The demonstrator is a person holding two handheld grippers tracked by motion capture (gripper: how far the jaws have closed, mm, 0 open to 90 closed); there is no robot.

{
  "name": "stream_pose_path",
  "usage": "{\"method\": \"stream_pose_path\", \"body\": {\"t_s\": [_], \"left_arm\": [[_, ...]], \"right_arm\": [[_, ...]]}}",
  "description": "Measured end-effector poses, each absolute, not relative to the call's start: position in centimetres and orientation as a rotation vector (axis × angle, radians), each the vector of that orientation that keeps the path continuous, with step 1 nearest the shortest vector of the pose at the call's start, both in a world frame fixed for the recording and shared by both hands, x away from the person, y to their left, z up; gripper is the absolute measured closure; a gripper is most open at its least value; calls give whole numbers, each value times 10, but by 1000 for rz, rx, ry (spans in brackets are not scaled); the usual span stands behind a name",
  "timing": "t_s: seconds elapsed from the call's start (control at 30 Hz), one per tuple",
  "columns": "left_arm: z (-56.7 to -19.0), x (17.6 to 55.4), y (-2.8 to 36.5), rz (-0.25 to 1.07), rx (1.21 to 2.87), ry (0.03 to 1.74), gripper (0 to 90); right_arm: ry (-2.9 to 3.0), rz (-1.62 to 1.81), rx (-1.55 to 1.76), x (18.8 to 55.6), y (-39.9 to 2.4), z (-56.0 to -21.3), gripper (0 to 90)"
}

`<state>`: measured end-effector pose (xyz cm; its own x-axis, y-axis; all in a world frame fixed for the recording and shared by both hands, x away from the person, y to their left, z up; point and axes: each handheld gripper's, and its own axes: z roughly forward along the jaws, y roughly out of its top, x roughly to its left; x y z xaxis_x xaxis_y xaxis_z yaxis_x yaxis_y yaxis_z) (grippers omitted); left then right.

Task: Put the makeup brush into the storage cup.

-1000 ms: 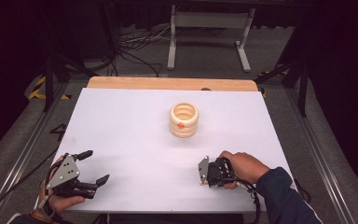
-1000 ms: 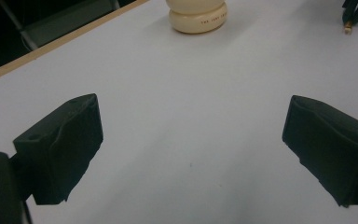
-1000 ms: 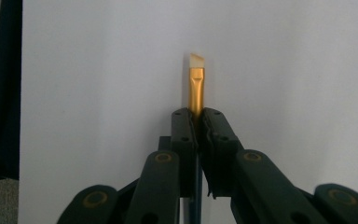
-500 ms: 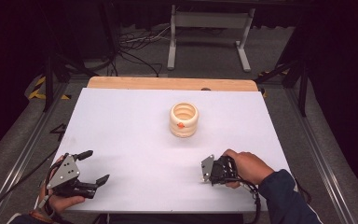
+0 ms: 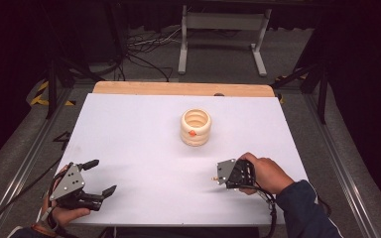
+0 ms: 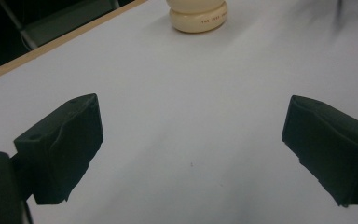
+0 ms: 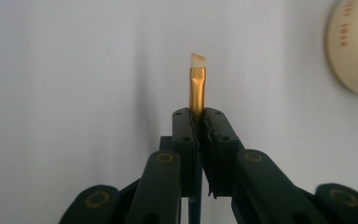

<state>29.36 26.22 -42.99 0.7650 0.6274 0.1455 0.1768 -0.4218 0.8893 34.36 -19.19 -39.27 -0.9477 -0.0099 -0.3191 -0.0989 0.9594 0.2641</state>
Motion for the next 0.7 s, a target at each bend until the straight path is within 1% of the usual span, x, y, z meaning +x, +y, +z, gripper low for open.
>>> {"method": "stream_pose_path", "body": {"t_s": [0.43, 0.7], "left_arm": [[-430, 294, 263, 568, 1964, 611, 58], [-430, 294, 263, 568, 1963, 611, 58]], "right_arm": [[2583, 588, 39, 347, -205, -357, 845], [2470, 737, 149, 349, -213, -344, 845]]}}
